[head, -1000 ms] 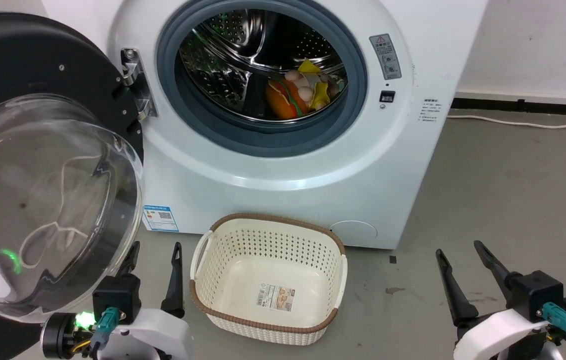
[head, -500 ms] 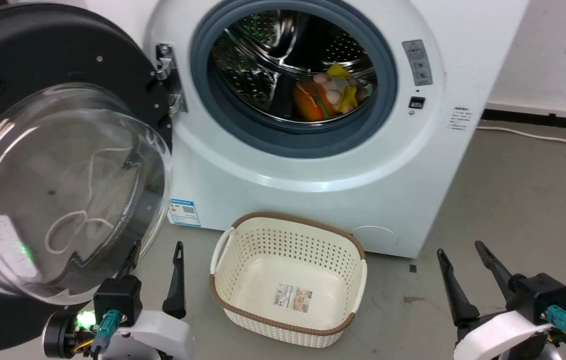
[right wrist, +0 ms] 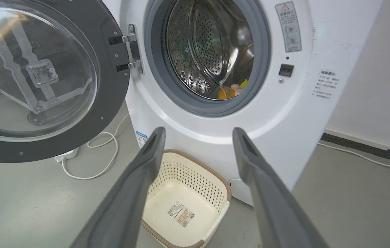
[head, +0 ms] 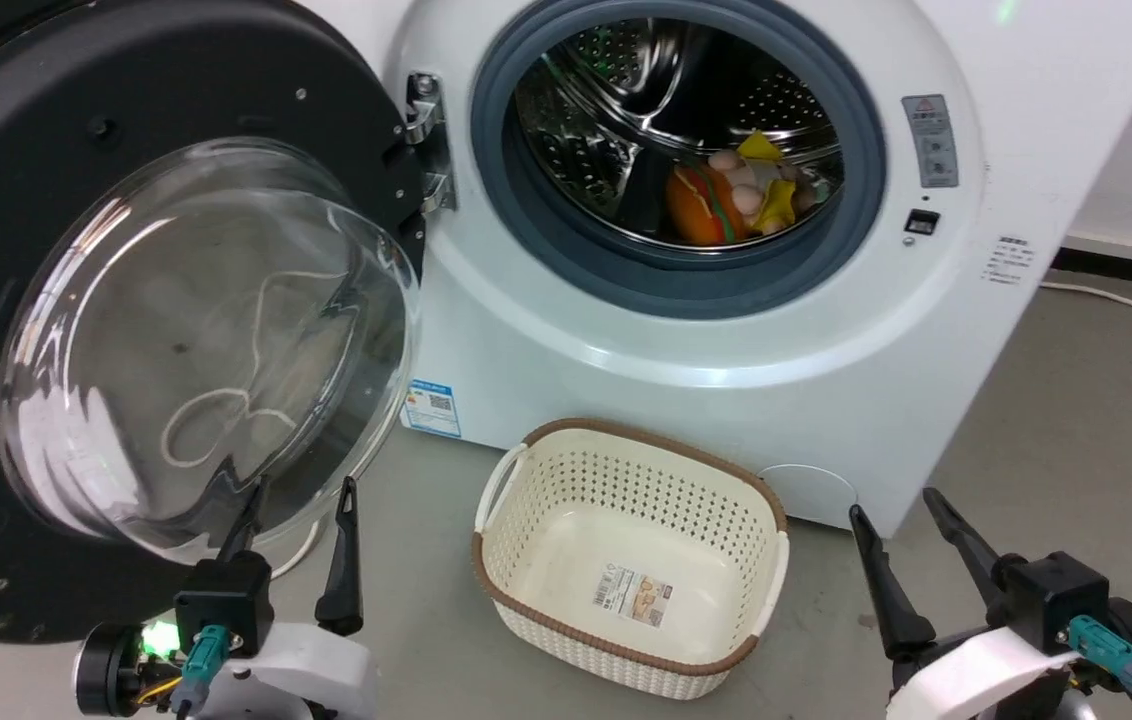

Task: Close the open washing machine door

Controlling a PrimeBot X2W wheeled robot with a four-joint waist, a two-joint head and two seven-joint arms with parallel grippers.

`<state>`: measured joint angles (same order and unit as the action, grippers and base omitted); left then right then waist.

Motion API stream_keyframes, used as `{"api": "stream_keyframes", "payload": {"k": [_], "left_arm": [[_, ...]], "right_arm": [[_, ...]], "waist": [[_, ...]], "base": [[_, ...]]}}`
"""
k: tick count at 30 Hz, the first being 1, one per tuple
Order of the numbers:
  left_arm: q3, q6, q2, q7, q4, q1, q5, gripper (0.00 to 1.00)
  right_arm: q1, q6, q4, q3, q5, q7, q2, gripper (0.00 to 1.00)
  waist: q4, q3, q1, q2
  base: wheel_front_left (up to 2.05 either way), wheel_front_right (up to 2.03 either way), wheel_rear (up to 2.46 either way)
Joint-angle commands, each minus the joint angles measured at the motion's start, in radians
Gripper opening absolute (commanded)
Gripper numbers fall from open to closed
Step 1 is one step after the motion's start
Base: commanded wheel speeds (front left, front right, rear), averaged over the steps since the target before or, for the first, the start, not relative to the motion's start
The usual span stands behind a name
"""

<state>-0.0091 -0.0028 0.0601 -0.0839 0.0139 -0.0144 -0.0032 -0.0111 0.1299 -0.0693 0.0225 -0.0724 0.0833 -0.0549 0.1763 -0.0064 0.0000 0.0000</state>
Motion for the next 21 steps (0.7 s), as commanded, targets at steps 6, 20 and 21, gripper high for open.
{"api": "stream_keyframes", "payload": {"k": [6, 20, 21], "left_arm": [[0.012, 0.01, 0.004, -0.023, -0.015, 0.019, -0.009, 1.0], [0.022, 0.019, -0.001, -0.052, -0.032, 0.035, -0.01, 1.0], [0.022, 0.019, -0.001, -0.054, -0.033, 0.037, -0.009, 1.0]], "right_arm": [[-0.039, 0.0, -0.033, 0.031, -0.015, 0.023, 0.002, 1.0], [-0.076, 0.0, -0.083, 0.081, -0.028, 0.053, 0.002, 1.0], [-0.077, 0.0, -0.085, 0.082, -0.029, 0.055, 0.002, 1.0]], "waist": [[0.038, 0.013, 0.0, 0.0], [0.103, 0.026, 0.0, 0.0], [0.108, 0.026, 0.0, 0.0]], "base": [[0.0, 0.0, 0.0], [-0.04, -0.04, -0.04], [-0.06, -0.06, -0.06]]}}
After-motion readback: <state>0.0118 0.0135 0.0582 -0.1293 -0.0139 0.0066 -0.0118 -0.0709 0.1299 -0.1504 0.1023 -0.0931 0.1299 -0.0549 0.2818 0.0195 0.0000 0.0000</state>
